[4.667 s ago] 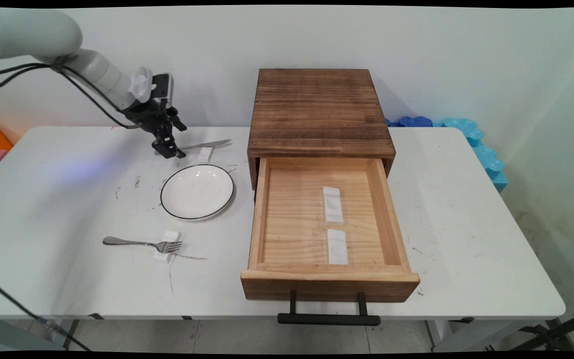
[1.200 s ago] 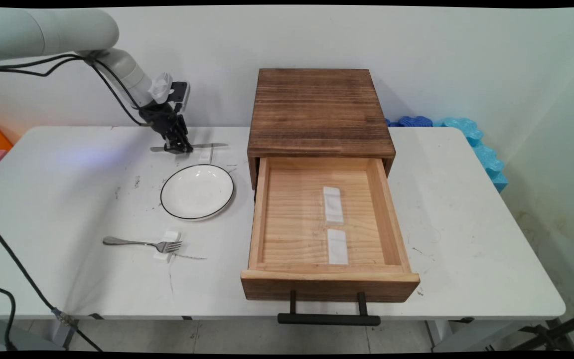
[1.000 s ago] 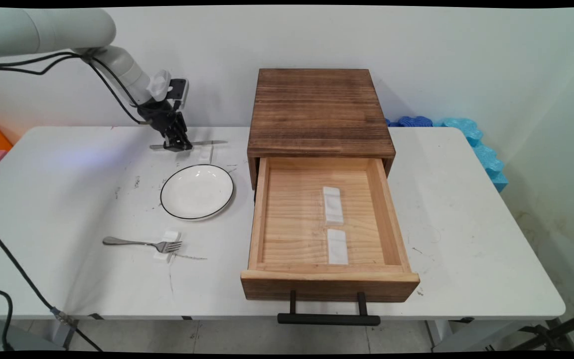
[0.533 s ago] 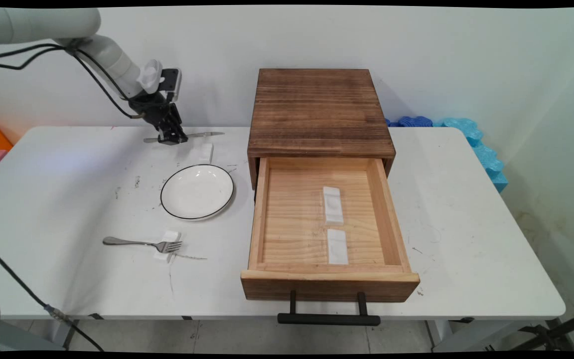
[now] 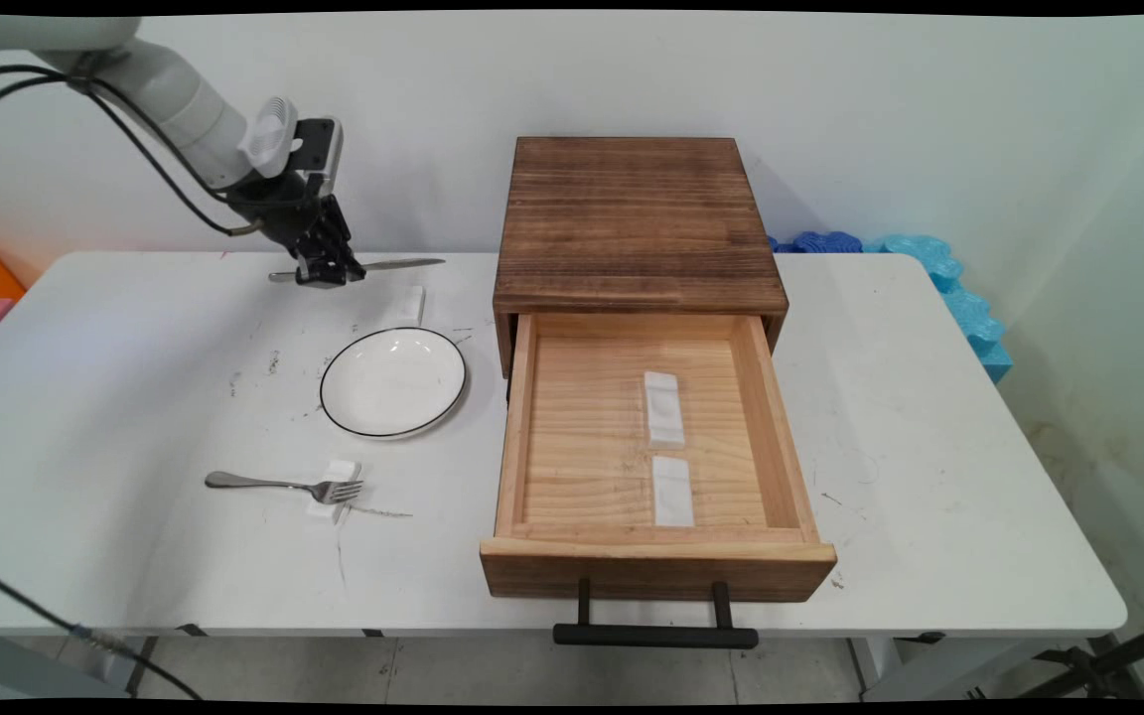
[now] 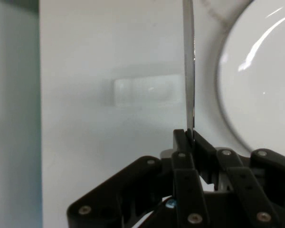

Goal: Place the picked object into the drawer

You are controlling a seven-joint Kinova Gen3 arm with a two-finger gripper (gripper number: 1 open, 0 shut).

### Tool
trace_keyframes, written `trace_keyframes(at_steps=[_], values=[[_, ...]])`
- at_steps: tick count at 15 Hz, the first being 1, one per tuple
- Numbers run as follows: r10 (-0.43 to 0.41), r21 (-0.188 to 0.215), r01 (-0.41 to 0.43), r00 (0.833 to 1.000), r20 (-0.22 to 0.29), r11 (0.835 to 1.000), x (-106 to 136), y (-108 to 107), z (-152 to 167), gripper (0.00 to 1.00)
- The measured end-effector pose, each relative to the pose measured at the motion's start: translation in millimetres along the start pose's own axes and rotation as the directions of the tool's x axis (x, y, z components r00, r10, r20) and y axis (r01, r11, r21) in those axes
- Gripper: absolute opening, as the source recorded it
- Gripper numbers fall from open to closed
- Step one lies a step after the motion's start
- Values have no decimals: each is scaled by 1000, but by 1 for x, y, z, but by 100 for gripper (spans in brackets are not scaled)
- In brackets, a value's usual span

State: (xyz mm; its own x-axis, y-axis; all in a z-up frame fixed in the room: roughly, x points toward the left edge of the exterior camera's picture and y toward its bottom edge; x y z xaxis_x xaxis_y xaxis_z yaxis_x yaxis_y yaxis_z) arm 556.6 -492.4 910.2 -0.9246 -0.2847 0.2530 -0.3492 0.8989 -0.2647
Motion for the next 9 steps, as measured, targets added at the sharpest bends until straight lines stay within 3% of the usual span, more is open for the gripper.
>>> trace_keyframes(at_steps=[4,9], values=[[9,-4,-9,1000,-19,1000,18,30,-22,0],[9,-17,-10,998,-58,1000,59,75,-44,0]])
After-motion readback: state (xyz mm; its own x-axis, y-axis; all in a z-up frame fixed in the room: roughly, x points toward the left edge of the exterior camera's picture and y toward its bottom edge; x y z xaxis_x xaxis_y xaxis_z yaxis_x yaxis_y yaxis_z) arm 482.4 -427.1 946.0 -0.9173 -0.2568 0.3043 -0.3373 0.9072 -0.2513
